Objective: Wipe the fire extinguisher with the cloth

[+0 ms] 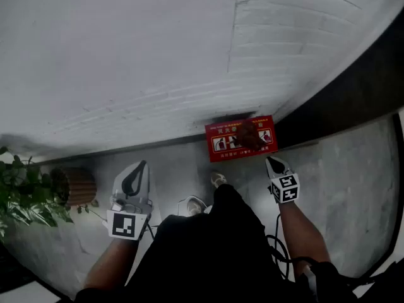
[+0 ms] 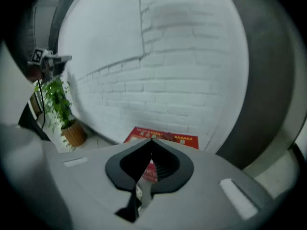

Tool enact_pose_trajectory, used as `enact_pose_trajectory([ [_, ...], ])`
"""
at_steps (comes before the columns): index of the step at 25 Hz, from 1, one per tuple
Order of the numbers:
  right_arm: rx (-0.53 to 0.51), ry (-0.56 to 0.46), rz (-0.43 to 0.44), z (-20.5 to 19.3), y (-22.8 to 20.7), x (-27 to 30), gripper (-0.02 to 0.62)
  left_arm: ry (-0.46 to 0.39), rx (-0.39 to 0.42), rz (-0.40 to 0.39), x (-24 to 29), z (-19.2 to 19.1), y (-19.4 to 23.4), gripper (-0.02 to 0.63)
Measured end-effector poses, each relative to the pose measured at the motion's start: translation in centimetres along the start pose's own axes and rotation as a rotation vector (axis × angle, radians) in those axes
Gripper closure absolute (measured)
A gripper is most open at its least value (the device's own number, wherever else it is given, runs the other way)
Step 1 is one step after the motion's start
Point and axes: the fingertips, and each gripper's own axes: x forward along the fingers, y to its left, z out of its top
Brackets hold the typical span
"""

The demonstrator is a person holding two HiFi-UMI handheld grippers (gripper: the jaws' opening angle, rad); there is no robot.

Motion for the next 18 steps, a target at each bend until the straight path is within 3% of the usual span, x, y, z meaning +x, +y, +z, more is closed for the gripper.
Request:
enact_pose_trajectory([
  [1,-0.02,0.063,0.01,-0.6,-1.0,2.4,0.589,0.012,-0.004,0.027,0.5,0.3,1.2,0.607],
  [4,-0.092,0.228,0.023,-1.4,-3.8,8.9,0.474,0.059,-0.001,0.135,1.5,0.6,4.8,0.607],
  [6,-0.172,0.302,0.03,-1.4,-5.1,12.5,0.471,0.096,0.011,0.217,1.3,0.5,6.5,0.607],
  [9,-0.306,0.403,0.087,-2.5,-5.6,16.4,0.407,0.18,0.033,0.273,-0.2,-0.2,6.1,0.607],
  [12,-0.339,0.533,0.114,-3.9,-6.0,18.9,0.394,0.242,0.027,0.317,-2.0,-0.8,5.4,0.607],
  [14,-0.331,0.537,0.124,-3.8,-5.5,20.1,0.428,0.261,0.01,0.373,-3.2,-1.1,5.6,0.607],
  [15,-0.347,0.506,0.158,-3.1,-4.4,20.7,0.485,0.265,0.008,0.402,-3.7,-1.1,5.6,0.607],
  [18,-0.416,0.37,0.31,-0.3,1.6,23.1,0.505,0.281,0.019,0.452,-5.3,-1.4,4.2,0.607],
])
